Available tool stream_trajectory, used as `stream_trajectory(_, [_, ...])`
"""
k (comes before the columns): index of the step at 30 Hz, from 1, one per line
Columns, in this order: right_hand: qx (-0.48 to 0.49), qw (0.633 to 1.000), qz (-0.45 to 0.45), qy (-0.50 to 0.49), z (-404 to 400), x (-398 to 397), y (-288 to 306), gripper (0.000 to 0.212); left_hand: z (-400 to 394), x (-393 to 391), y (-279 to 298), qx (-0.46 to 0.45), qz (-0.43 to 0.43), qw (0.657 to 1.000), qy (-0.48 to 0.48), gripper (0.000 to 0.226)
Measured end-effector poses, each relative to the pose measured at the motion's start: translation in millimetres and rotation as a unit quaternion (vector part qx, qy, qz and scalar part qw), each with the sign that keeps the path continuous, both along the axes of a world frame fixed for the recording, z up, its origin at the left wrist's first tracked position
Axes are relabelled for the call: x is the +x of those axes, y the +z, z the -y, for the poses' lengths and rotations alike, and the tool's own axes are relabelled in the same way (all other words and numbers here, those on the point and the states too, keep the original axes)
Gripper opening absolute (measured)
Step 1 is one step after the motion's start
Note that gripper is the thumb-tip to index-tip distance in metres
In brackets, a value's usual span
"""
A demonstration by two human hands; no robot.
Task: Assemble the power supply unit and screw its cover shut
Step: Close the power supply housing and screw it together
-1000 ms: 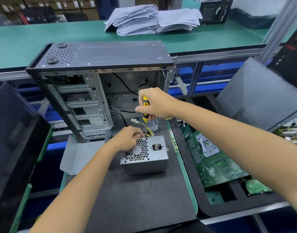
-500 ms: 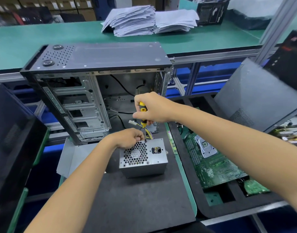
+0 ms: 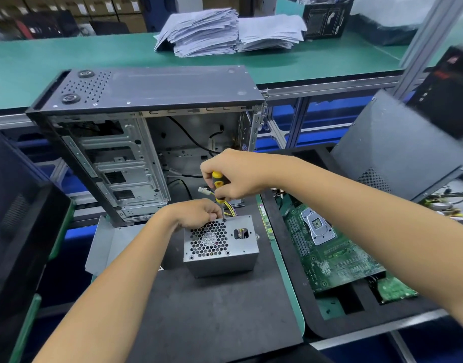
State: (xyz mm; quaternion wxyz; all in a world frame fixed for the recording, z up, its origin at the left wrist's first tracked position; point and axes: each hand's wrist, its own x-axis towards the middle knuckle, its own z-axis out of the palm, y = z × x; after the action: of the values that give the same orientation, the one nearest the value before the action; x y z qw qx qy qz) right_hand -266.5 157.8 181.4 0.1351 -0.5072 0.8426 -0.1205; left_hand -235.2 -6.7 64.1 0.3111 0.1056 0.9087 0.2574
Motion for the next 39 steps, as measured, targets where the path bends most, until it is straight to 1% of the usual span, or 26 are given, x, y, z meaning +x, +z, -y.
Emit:
stream_trajectory(3, [0.011, 0.997, -0.075, 0.008, 0.9, 2.3, 1.2, 0.015, -0.1, 0.7, -2.4, 0.029, 0.013, 0.999, 0.036, 0.023])
stream_trajectory(5, [0.025, 0.993, -0.116, 0.015, 2.6, 4.7, 1.6, 0.020, -2.0, 2.0, -2.2, 0.034, 0.011, 0.998, 0.052, 0.026])
stream_trajectory(7, [0.044, 0.984, -0.172, 0.025, 4.7, 7.9, -0.4, 0.024, -3.5, 3.7, -1.1, 0.042, 0.009, 0.997, 0.062, 0.032])
stream_trajectory(10, [0.066, 0.967, -0.244, 0.023, 5.1, 13.6, -3.1, 0.028, -2.3, 6.1, 0.3, 0.091, 0.036, 0.993, 0.070, 0.029])
stream_trajectory(11, [0.067, 0.967, -0.245, 0.022, 4.6, 14.3, -3.3, 0.028, -1.6, 6.6, -0.1, 0.095, 0.040, 0.992, 0.072, 0.026])
stream_trajectory(13, [0.070, 0.978, -0.197, 0.027, 4.6, 15.6, -1.4, 0.023, -2.1, 7.5, 1.1, 0.088, 0.034, 0.993, 0.072, 0.024])
stream_trajectory(15, [0.081, 0.987, -0.136, 0.042, 5.8, 16.2, 1.5, 0.012, -4.3, 6.0, 2.0, 0.092, 0.026, 0.994, 0.057, 0.033])
stream_trajectory(16, [0.084, 0.987, -0.129, 0.050, 6.7, 15.5, 2.6, 0.008, -5.1, 4.9, 1.6, 0.090, 0.023, 0.994, 0.055, 0.035])
stream_trajectory(18, [0.085, 0.983, -0.157, 0.050, 9.0, 14.8, 3.5, 0.005, -4.8, 3.7, 0.8, 0.074, 0.022, 0.995, 0.056, 0.032])
stream_trajectory(21, [0.083, 0.974, -0.208, 0.030, 10.8, 17.2, 5.0, 0.020, -5.1, 2.6, -2.3, 0.059, 0.017, 0.996, 0.069, 0.022])
stream_trajectory(25, [0.083, 0.951, -0.296, 0.014, 10.8, 23.8, 0.5, 0.033, -8.0, 1.2, -1.5, 0.041, 0.008, 0.996, 0.073, 0.027])
stream_trajectory(27, [0.102, 0.956, -0.276, -0.004, 10.4, 23.1, 1.0, 0.033, -7.8, 1.7, -2.5, 0.044, 0.009, 0.996, 0.076, 0.022])
stream_trajectory(29, [0.118, 0.975, -0.189, 0.004, 8.6, 20.8, 4.2, 0.026, -8.5, 3.1, -2.4, 0.043, 0.004, 0.996, 0.084, 0.015])
stream_trajectory(30, [0.117, 0.981, -0.151, 0.022, 7.6, 20.1, 6.5, 0.019, -9.1, 3.3, -2.0, 0.045, 0.002, 0.995, 0.088, 0.017])
stream_trajectory(31, [0.111, 0.983, -0.136, 0.043, 7.3, 20.6, 8.3, 0.016, -10.8, 3.9, -0.5, 0.045, -0.001, 0.995, 0.089, 0.023])
stream_trajectory(32, [0.107, 0.982, -0.144, 0.059, 8.0, 21.5, 8.3, 0.019, -12.0, 4.1, 0.7, 0.042, -0.003, 0.995, 0.091, 0.028])
stream_trajectory(34, [0.107, 0.976, -0.182, 0.050, 10.8, 22.9, 6.4, 0.021, -13.9, 3.9, 3.5, 0.038, -0.003, 0.995, 0.095, 0.030])
stream_trajectory(36, [0.104, 0.972, -0.207, 0.033, 14.2, 22.8, 4.7, 0.019, -14.5, 2.5, 3.0, 0.036, -0.002, 0.995, 0.098, 0.023])
stream_trajectory(38, [0.096, 0.972, -0.214, 0.009, 16.7, 24.7, 3.4, 0.018, -15.1, 2.9, 3.3, 0.032, 0.002, 0.995, 0.094, 0.014])
stream_trajectory(39, [0.090, 0.969, -0.230, -0.001, 17.6, 26.1, 2.6, 0.027, -15.9, 3.4, 3.9, 0.035, 0.003, 0.995, 0.093, 0.012])
